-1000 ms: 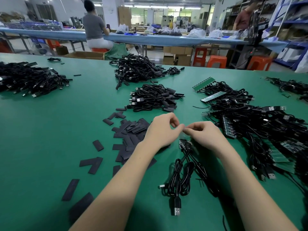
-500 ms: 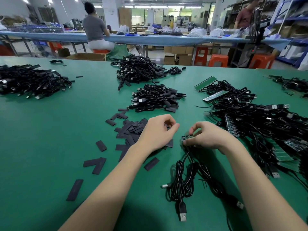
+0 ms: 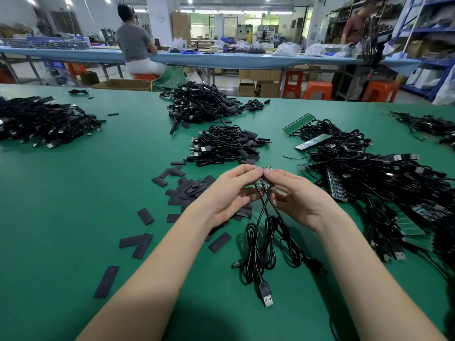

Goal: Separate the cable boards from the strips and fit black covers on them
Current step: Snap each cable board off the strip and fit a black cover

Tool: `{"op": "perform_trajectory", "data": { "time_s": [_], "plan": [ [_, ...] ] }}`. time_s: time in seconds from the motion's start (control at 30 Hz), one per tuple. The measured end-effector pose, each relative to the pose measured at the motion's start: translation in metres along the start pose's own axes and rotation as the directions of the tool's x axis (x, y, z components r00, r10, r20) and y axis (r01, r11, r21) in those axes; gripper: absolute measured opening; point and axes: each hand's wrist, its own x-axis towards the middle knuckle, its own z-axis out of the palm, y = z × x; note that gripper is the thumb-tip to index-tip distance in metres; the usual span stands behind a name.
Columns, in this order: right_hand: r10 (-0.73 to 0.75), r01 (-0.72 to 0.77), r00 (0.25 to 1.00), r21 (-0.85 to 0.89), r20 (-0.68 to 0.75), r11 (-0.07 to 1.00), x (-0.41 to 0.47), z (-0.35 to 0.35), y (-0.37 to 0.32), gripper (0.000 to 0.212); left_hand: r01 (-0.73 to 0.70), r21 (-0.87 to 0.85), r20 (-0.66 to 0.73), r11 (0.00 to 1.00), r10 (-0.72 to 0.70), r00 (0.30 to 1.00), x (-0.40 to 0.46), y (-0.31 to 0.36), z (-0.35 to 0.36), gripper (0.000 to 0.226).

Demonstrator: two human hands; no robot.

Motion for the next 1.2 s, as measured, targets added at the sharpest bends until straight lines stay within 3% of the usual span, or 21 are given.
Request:
{"op": "perform_trajectory", "data": {
  "time_s": [0.47,0.6,0.73,0.8,0.93,1.03,1.13,1.2],
  "plan": [
    [0.128,-0.114,0.991,0.259,-0.038,0.959,0.000,0.009,0.005,0.012,0.000,0.003,0.011,1.000,0.000,1.000,-0.001,0.004,-0.003,0.017],
    [0.147,-0.130,0.988,0.264,-0.044,0.956,-0.002,0.011,0.004,0.017,0.030,-0.059,0.045,0.998,-0.027,0.999,-0.003,0.005,-0.001,0.024],
    [0.148,-0.152,0.988,0.412,0.042,0.899,-0.005,0.012,0.002,0.013,0.065,-0.240,0.076,0.969,-0.048,0.996,-0.002,0.002,0.002,0.021],
    [0.125,-0.136,0.991,0.313,0.055,0.940,-0.008,0.009,-0.002,0.008,0.053,-0.246,0.053,0.968,-0.041,0.998,-0.001,0.000,0.003,0.019],
    [-0.015,0.013,0.999,0.065,0.044,0.998,-0.014,0.001,-0.017,0.017,0.015,0.048,-0.123,0.999,-0.009,0.992,0.005,-0.008,0.006,0.019],
    [-0.125,0.121,0.991,-0.089,-0.044,0.989,-0.015,0.001,-0.024,0.035,0.019,0.324,-0.103,0.946,0.015,0.995,0.004,-0.017,0.012,0.014],
    [-0.165,0.140,0.978,-0.189,-0.125,0.972,-0.014,0.005,-0.022,0.026,0.010,0.625,-0.038,0.780,0.018,0.999,0.003,-0.024,0.012,0.020],
    [-0.189,0.152,0.966,-0.204,-0.175,0.967,-0.012,0.009,-0.019,0.019,-0.048,0.744,-0.054,0.666,0.131,0.990,0.003,-0.020,0.008,0.009]
  ]
}}
